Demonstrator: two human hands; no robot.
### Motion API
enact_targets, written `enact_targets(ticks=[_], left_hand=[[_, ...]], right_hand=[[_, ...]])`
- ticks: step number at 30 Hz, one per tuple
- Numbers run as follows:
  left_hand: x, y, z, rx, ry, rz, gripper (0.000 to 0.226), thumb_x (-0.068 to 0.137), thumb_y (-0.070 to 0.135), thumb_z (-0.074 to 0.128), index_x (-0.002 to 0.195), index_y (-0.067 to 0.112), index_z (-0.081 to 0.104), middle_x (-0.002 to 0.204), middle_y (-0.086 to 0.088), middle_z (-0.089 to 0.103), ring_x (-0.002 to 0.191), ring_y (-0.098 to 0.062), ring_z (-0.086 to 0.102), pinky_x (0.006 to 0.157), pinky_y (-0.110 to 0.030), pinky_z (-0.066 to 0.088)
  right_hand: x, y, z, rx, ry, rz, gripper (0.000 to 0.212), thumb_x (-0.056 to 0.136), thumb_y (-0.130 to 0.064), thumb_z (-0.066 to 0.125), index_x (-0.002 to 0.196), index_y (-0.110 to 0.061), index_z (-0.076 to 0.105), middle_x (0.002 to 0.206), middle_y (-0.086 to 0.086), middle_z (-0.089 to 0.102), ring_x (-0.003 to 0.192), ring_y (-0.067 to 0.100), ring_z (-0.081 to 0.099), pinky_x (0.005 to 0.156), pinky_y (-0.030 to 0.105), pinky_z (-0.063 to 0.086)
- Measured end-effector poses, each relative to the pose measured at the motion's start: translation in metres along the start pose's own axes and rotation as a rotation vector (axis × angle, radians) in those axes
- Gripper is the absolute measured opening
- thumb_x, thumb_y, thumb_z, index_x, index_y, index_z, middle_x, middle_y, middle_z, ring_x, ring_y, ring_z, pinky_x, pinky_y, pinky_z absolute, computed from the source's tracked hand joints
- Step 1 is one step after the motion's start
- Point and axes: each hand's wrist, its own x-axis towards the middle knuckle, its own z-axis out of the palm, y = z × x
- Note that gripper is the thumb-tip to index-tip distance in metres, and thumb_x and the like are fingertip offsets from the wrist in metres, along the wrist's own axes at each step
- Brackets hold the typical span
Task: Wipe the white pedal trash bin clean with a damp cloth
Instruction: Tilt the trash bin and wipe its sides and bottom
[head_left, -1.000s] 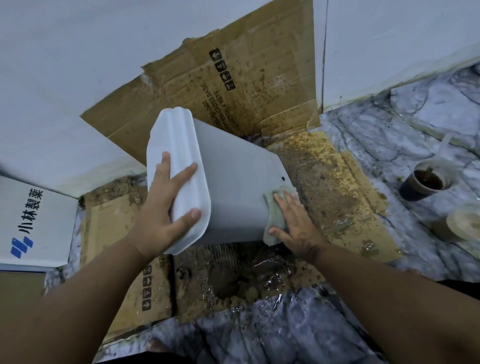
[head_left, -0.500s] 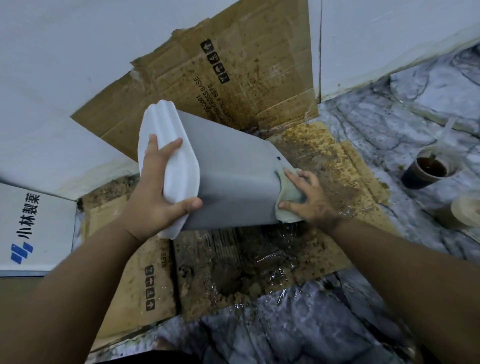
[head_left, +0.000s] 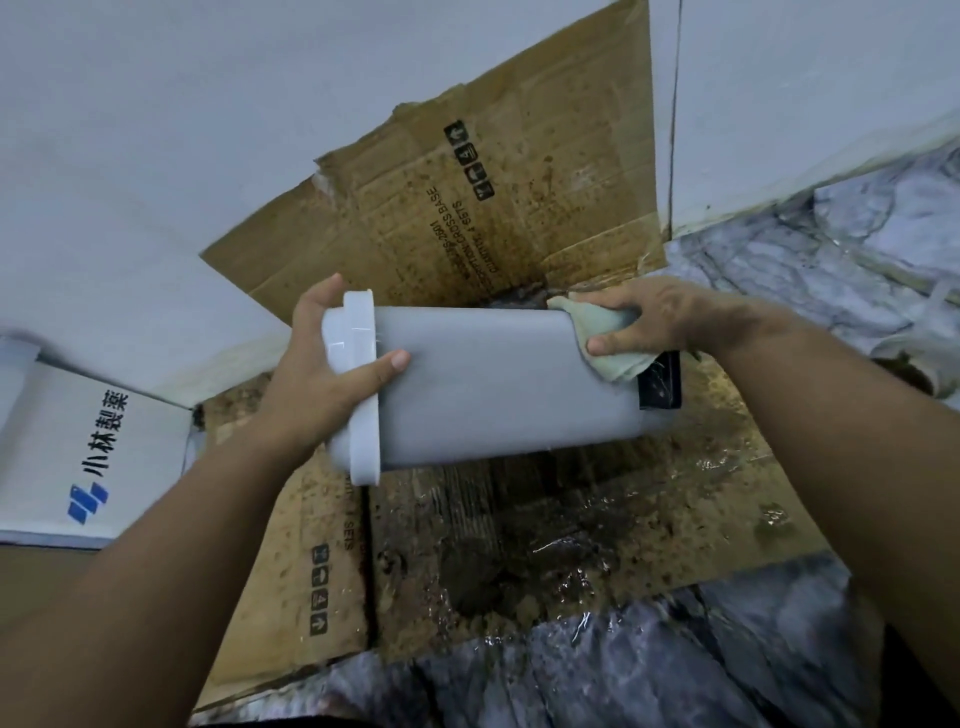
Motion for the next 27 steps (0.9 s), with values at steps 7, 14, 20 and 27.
enact_targets(ticks=[7,14,20,27], left_hand=[[0.014,0.001,0.005,-0.048,0.086,-0.007,0.085,0.076,0.053,0.081,0.147,0.037,0.037,0.123,0.044,0.034,0.101,0.031,0.042,0.082,-0.014,0.041],[0.02,-0.004,0.0,-0.174,0.198,-0.096,0.075,0.073,0.053,0.075,0.139,0.033,0.048,0.118,0.027,0.049,0.103,0.002,0.056,0.077,-0.025,0.05],[0.01,-0.018,-0.005,-0.248,0.149,-0.09,0.074,0.073,0.062,0.07,0.141,0.044,0.046,0.141,0.006,0.051,0.121,-0.017,0.057,0.097,-0.046,0.053],[0.005,-0.008,0.009,-0.028,0.08,0.002,0.094,0.072,0.075,0.06,0.152,0.053,0.015,0.159,0.029,0.017,0.143,-0.013,0.029,0.114,-0.045,0.033]], right_hand=[[0.017,-0.069,0.027,-0.099,0.095,-0.301,0.095,0.078,-0.055,0.075,0.154,-0.047,0.019,0.159,-0.012,0.03,0.144,0.017,0.03,0.116,0.031,0.024],[0.012,-0.127,0.117,-0.383,0.409,-0.357,0.068,0.098,-0.063,0.025,0.157,-0.041,0.0,0.168,-0.006,-0.01,0.151,0.043,-0.015,0.119,0.065,-0.003],[0.012,-0.114,0.125,-0.342,0.554,-0.363,0.064,0.098,-0.06,0.029,0.157,-0.039,0.016,0.168,-0.007,0.006,0.154,0.036,-0.002,0.121,0.059,0.001],[0.029,-0.073,0.093,-0.183,0.61,-0.099,0.068,0.095,-0.06,0.018,0.158,-0.035,0.017,0.168,-0.002,0.011,0.155,0.029,0.003,0.124,0.052,0.003]])
